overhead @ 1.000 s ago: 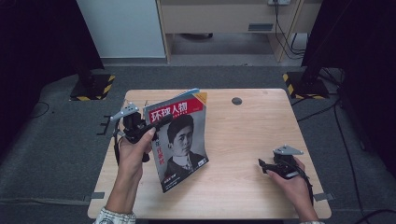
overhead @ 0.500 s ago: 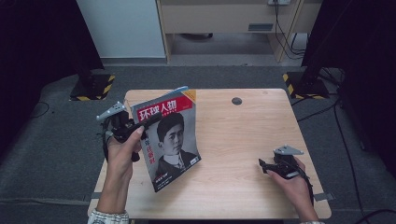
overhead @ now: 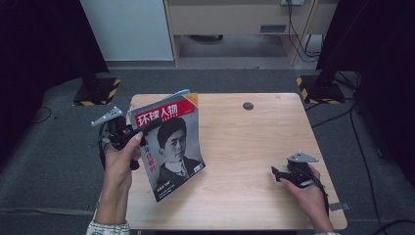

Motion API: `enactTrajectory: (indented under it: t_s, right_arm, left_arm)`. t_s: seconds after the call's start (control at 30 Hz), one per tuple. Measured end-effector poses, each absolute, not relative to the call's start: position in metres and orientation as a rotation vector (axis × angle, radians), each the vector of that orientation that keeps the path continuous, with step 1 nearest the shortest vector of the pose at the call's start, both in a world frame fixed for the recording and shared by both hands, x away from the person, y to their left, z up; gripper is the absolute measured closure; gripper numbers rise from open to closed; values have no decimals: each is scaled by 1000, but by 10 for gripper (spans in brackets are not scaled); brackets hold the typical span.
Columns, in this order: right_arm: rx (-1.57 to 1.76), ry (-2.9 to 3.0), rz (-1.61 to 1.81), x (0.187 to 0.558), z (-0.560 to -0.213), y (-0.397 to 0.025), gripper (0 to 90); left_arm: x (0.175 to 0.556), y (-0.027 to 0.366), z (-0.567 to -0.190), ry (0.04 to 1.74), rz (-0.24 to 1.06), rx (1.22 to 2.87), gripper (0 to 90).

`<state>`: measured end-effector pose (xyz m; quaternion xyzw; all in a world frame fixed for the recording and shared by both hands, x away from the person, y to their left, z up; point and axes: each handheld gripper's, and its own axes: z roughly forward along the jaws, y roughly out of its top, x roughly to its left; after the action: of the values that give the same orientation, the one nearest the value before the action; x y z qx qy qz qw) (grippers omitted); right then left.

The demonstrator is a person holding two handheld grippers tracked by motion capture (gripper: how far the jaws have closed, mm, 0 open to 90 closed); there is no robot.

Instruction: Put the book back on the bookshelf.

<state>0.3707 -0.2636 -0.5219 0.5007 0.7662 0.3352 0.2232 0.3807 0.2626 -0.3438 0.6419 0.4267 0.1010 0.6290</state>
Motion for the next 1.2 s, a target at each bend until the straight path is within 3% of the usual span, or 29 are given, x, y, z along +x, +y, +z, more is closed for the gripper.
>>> enactTrajectory:
  t_s: [1.2]
  right_arm:
    - [1393, 2103, 919, 371, -522, -265, 261]
  left_arm:
    - [368, 316, -332, 1015, 288, 1382, 863]
